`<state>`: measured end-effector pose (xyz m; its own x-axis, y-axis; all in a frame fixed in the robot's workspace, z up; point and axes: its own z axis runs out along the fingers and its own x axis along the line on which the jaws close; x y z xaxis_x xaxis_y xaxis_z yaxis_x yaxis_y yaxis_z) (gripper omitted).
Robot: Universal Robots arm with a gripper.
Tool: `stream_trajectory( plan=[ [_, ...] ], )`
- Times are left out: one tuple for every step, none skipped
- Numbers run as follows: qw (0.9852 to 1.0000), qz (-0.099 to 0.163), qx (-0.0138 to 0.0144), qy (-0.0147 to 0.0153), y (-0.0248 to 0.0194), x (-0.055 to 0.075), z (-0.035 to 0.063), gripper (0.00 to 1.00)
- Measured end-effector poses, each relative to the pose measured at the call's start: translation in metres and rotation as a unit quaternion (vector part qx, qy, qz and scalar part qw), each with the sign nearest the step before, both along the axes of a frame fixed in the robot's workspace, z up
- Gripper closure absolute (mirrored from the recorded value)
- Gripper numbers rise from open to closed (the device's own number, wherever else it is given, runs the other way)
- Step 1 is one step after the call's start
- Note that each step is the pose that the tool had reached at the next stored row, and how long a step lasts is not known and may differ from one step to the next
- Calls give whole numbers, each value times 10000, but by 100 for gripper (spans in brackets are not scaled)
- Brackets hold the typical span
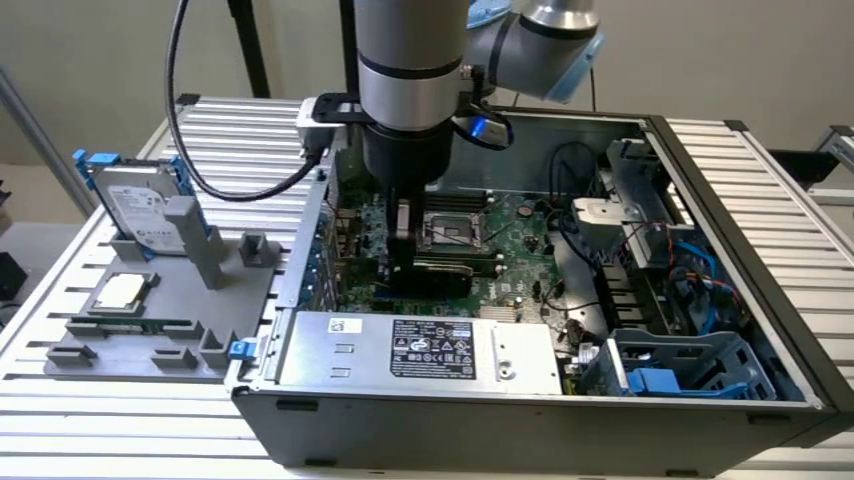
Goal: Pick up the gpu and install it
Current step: 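Insert the gpu into the slot, then press down on the gpu until it lock into place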
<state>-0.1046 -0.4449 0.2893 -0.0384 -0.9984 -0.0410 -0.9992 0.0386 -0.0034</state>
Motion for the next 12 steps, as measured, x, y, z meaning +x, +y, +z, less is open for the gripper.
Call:
stream_trajectory(
  plan=[
    [10000, 0, 0, 0, 0, 0, 19, 100],
    [10000, 0, 1, 1, 0, 0, 32, 100],
    [10000, 0, 3, 1, 0, 0, 39, 100],
    [10000, 0, 7, 2, 0, 0, 43, 100],
    [10000, 0, 15, 2, 0, 1, 44, 100],
    [10000, 0, 15, 2, 0, 0, 44, 100],
    [10000, 0, 16, 2, 0, 0, 44, 100],
    [10000, 0, 17, 2, 0, 1, 44, 100],
    [10000, 0, 18, 3, 0, 1, 44, 100],
    [10000, 0, 18, 3, 0, 1, 44, 100],
    [10000, 0, 19, 3, 0, 1, 44, 100],
    [10000, 0, 20, 3, 0, 1, 44, 100]
  ],
)
